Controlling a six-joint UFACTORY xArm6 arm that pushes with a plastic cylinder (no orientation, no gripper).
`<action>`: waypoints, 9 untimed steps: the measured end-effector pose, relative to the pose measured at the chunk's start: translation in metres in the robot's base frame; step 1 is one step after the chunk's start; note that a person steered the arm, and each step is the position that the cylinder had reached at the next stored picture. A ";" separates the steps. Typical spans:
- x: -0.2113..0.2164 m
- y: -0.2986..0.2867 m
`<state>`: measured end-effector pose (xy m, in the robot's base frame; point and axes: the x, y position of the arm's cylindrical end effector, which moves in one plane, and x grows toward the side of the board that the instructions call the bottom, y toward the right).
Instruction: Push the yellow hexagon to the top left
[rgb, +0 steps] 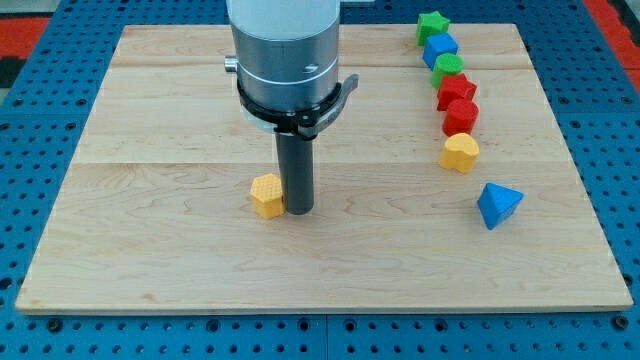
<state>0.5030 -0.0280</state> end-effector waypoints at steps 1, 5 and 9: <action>0.008 -0.004; -0.037 -0.088; -0.145 -0.089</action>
<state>0.3575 -0.1169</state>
